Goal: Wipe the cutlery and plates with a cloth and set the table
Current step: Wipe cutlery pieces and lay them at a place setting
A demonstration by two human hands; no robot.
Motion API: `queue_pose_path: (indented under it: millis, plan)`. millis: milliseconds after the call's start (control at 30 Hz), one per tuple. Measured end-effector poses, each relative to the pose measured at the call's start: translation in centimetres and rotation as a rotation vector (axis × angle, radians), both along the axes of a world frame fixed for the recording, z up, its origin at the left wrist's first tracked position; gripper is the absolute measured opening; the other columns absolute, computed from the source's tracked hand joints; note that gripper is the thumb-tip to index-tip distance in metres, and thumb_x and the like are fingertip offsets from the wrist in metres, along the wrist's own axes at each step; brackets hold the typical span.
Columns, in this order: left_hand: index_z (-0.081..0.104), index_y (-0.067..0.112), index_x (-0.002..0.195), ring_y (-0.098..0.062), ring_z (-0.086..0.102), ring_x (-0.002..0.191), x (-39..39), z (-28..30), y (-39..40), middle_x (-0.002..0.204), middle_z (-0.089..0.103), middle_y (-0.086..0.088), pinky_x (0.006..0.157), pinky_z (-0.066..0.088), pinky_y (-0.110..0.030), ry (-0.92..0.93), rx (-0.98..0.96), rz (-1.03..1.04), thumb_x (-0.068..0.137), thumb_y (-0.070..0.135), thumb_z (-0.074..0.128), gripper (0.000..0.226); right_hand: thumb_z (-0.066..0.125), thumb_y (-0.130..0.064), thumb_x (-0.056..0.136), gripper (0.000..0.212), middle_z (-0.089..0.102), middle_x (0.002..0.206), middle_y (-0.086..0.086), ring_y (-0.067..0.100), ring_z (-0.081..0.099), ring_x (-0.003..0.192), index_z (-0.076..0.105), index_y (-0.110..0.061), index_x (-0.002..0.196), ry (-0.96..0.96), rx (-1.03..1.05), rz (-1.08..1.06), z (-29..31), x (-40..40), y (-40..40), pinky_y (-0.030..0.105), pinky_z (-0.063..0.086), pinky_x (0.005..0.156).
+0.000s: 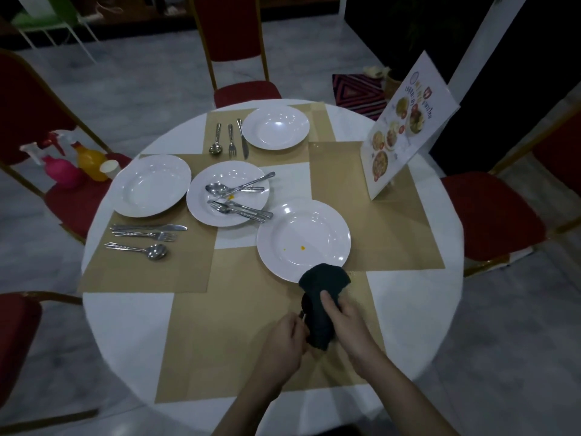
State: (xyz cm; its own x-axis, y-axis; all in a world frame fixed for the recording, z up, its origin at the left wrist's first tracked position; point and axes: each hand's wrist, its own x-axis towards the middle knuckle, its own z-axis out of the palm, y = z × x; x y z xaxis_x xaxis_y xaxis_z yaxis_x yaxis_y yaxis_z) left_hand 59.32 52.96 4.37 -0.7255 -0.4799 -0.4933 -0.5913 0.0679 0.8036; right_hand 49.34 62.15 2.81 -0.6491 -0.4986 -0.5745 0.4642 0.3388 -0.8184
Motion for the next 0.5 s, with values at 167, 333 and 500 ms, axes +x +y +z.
queue_pose_path:
  millis: [167, 333, 500]
  plan:
    - [0.044, 0.012, 0.075, -0.009, 0.04, 0.058, 0.5, -0.5, 1.3, 0.067, 0.048, -0.001, 0.056, 0.032, -0.022, 0.047, -0.084, -0.047, 0.101, 0.016, 0.036, 0.027, 0.055, -0.03, 0.097, 0.025, 0.071, 0.099, 0.013, 0.022, 0.068, 0.09, 0.064, -0.008, 0.105, -0.129, 0.004, -0.078, -0.9, 0.4, -0.7, 0.026, 0.055, 0.073]
    - [0.049, 0.007, 0.079, -0.008, 0.037, 0.054, 1.1, -0.4, 1.9, 0.064, 0.045, 0.0, 0.052, 0.031, -0.021, 0.023, 0.002, 0.012, 0.101, 0.018, 0.035, 0.028, 0.062, -0.023, 0.093, 0.016, 0.065, 0.082, 0.005, 0.009, 0.06, 0.07, 0.06, -0.008, 0.088, 0.221, 0.181, -0.071, -1.4, -0.1, -1.3, 0.014, 0.047, 0.055]
    - [0.047, 0.009, 0.075, -0.009, 0.038, 0.055, 1.7, -0.7, 1.8, 0.063, 0.045, -0.001, 0.053, 0.031, -0.026, 0.013, 0.019, 0.099, 0.101, 0.02, 0.036, 0.03, 0.066, -0.026, 0.09, 0.023, 0.069, 0.085, 0.01, 0.017, 0.067, 0.075, 0.064, -0.004, 0.093, 0.173, 0.147, -0.114, -1.9, 2.2, -1.9, 0.025, 0.055, 0.062]
